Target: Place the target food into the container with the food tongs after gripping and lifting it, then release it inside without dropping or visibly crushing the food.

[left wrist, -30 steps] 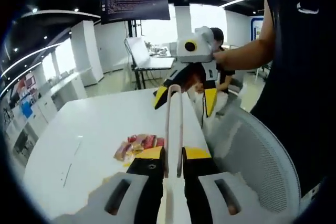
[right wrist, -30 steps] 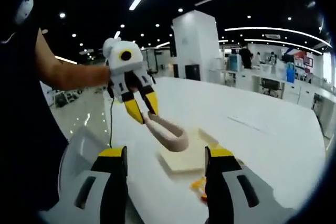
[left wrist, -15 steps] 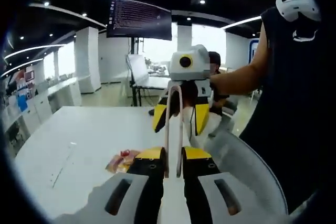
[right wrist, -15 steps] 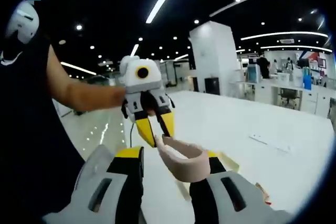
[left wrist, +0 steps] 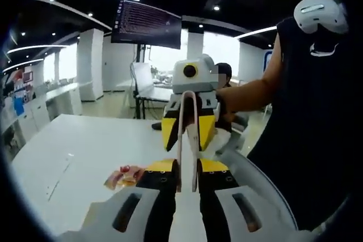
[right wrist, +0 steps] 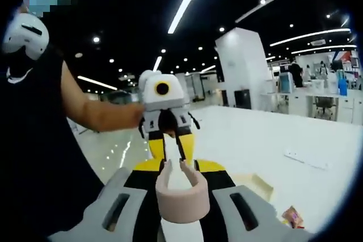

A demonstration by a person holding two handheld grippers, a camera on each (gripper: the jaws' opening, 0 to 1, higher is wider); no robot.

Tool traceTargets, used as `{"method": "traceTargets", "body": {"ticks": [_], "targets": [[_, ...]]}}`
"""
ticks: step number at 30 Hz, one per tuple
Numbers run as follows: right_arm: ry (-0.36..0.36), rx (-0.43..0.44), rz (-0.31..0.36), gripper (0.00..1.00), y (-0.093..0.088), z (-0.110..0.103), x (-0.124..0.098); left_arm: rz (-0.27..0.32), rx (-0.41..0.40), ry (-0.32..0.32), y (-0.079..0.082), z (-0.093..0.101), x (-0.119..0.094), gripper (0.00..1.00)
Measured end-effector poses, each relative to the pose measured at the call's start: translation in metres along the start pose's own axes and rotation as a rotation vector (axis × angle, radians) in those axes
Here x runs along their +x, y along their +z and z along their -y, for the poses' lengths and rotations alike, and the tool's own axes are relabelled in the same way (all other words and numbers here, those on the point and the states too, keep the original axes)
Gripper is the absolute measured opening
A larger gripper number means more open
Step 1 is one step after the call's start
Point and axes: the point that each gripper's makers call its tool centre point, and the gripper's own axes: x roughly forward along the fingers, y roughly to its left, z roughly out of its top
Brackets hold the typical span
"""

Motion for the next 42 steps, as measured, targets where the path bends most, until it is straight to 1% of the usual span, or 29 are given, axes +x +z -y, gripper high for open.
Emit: {"method": "traceTargets", "body": {"ticks": [3, 8, 10, 12, 13, 15, 17, 20, 21, 22, 23, 25, 26, 27, 28, 30, 31, 32, 38, 42], "targets": [[0.007, 0.006, 0.014, 0.21, 0.003, -0.001, 0.001, 0.021, -0.018, -0.004, 0.004, 0.002, 0.000, 0.11], [0.021, 0.000, 0.025, 0.20, 0.008, -0.004, 0.006, 0.022, -0.030, -0.005, 0.004, 0.004, 0.000, 0.12], [0.025, 0.000, 0.037, 0.20, 0.010, -0.005, 0.007, 0.030, -0.036, -0.001, 0.006, 0.005, -0.001, 0.13], [0.021, 0.001, 0.064, 0.21, 0.015, -0.004, 0.006, 0.055, -0.033, 0.015, 0.011, 0.003, -0.004, 0.16], [0.014, 0.001, 0.080, 0.22, 0.018, -0.002, 0.005, 0.075, -0.019, 0.032, 0.014, 0.000, -0.005, 0.19], [0.013, 0.002, 0.089, 0.22, 0.021, -0.002, 0.005, 0.098, 0.001, 0.035, 0.017, 0.000, -0.008, 0.22], [0.003, -0.009, 0.082, 0.23, 0.021, -0.001, 0.006, 0.099, 0.011, 0.045, 0.016, -0.001, -0.009, 0.23], [0.005, -0.012, 0.074, 0.23, 0.021, -0.002, 0.007, 0.098, -0.009, 0.048, 0.013, -0.002, -0.010, 0.24], [0.004, -0.012, 0.072, 0.23, 0.020, -0.002, 0.008, 0.097, -0.002, 0.049, 0.011, -0.002, -0.011, 0.24], [0.004, -0.013, 0.074, 0.23, 0.020, -0.002, 0.008, 0.067, 0.024, 0.063, 0.005, -0.004, -0.012, 0.27], [0.003, -0.010, 0.080, 0.23, 0.021, -0.002, 0.007, 0.054, 0.031, 0.070, 0.002, -0.005, -0.011, 0.32], [0.000, 0.000, 0.091, 0.23, 0.023, -0.001, 0.006, 0.053, -0.009, 0.066, -0.002, -0.005, -0.011, 0.46], [0.003, 0.005, 0.096, 0.23, 0.023, -0.001, 0.005, 0.063, -0.030, 0.063, -0.001, -0.004, -0.012, 0.47], [0.005, 0.007, 0.100, 0.23, 0.024, -0.002, 0.005, 0.065, -0.030, 0.063, -0.001, -0.004, -0.012, 0.44], [0.009, 0.009, 0.104, 0.23, 0.025, -0.003, 0.005, 0.072, -0.033, 0.061, -0.001, -0.004, -0.013, 0.37], [0.015, 0.006, 0.099, 0.23, 0.024, -0.004, 0.006, 0.082, -0.046, 0.034, 0.001, 0.003, -0.011, 0.27], [0.026, 0.014, 0.101, 0.23, 0.024, -0.006, 0.006, 0.068, -0.040, 0.051, -0.002, -0.001, -0.012, 0.27], [0.016, 0.006, 0.102, 0.23, 0.023, -0.004, 0.005, 0.070, -0.034, 0.049, -0.002, -0.001, -0.012, 0.26], [0.012, 0.009, 0.107, 0.23, 0.024, -0.003, 0.005, 0.077, -0.038, 0.048, -0.001, -0.002, -0.013, 0.26], [0.008, 0.016, 0.111, 0.21, 0.021, 0.000, 0.004, 0.071, -0.012, 0.062, 0.000, -0.003, -0.014, 0.15]]}}
